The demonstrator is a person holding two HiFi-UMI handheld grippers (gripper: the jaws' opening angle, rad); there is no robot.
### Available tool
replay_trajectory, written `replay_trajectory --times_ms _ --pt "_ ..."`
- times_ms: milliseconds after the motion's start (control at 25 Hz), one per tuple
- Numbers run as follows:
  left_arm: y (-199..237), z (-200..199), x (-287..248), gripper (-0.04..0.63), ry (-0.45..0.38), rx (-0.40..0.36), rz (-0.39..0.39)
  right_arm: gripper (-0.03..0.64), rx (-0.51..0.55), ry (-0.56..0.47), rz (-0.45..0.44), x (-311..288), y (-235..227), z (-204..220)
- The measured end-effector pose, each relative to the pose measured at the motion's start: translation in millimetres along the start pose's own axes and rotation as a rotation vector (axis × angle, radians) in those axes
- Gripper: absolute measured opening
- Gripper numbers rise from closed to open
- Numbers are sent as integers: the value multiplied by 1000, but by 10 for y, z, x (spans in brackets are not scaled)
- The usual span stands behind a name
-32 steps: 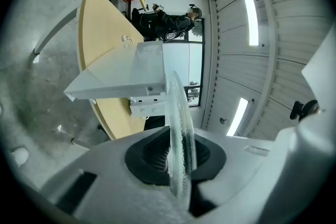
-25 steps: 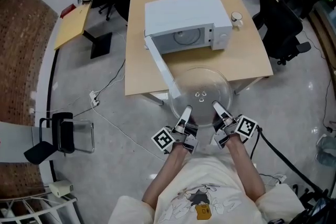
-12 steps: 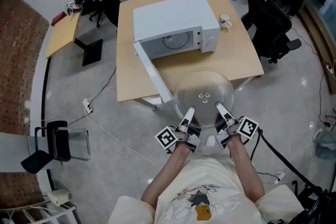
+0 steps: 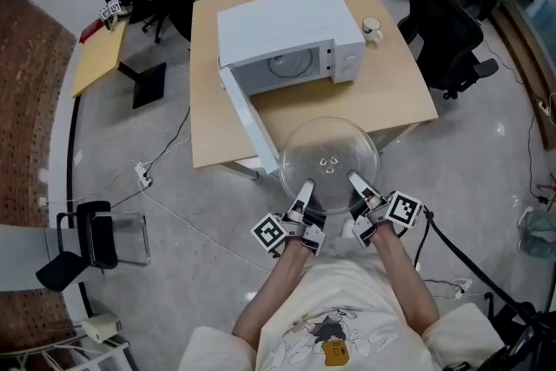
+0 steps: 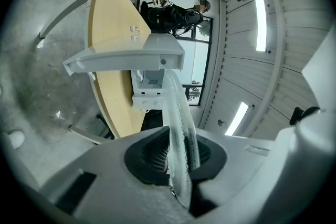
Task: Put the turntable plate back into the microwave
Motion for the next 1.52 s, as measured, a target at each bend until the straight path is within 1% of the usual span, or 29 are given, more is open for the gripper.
replay_trajectory --times_ms 200,360,560,720,920,1080,1200,1400,1520 --pt "-45 -151 156 40 -13 -19 -11 66 -14 15 0 -155 -12 166" --pt "-89 -286 269 40 0 -39 -18 67 -25 11 0 -270 -11 313" --pt "-124 -415 346 40 19 -33 -8 66 -11 -20 4 -355 18 436" --pt "-103 -421 327 40 36 -15 -9 66 -17 -46 18 -341 4 446" --pt "-53 -437 136 40 38 0 -23 66 -24 -53 20 -369 -52 257" --pt "1 -506 -121 39 23 -12 -38 66 -43 -24 12 -477 -163 2" --pt "60 -550 -342 38 -14 -9 -56 66 -59 16 2 -592 -257 -252" --pt "87 -706 -704 38 -75 -57 -59 61 -74 83 -26 -849 -338 -682" --pt "93 -750 -888 37 -106 -73 -75 66 -88 123 -45 -968 -393 -887"
Point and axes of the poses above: the fingertips, and each gripper's own axes: x backward along the fingers, y to its left, z out of its underside, the point moved 6 cm from there along x, backward along the fingers, and after that the axes turned 6 degrees about y, right-handed, at the moved point
